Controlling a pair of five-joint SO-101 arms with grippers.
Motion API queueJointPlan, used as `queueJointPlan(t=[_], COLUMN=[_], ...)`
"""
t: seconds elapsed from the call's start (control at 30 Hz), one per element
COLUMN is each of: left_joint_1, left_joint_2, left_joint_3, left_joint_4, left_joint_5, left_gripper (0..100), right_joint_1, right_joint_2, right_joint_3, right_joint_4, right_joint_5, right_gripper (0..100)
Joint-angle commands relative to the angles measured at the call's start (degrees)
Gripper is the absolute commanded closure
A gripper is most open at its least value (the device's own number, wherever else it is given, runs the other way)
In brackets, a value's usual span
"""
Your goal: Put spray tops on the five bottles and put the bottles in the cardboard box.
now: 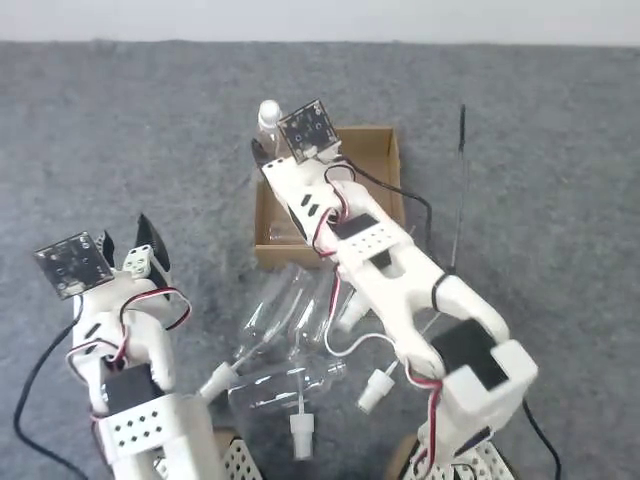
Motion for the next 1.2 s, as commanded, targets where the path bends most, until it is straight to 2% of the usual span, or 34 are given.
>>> queueJointPlan(t=[0.0, 0.6, 1.17], left_joint_1=[-0.3, -0.4, -0.4], left_joint_2=[-0.8, -0.8, -0.8], left_joint_3=[-0.9, -0.9, -0.8], left_joint_4=[-1.8, -1.7, -1.7], left_joint_5=[-0.3, -0.3, -0.3], left_gripper=[82, 82, 82], right_joint_1=[1.6, 3.6, 3.6], right_joint_2=[2.5, 16.0, 19.0], right_joint_3=[-7.9, -16.1, -17.9], right_joint_4=[-1.2, -1.4, -1.4], right_joint_5=[-7.1, -8.2, -8.1], right_gripper=[99.1, 98.8, 98.7])
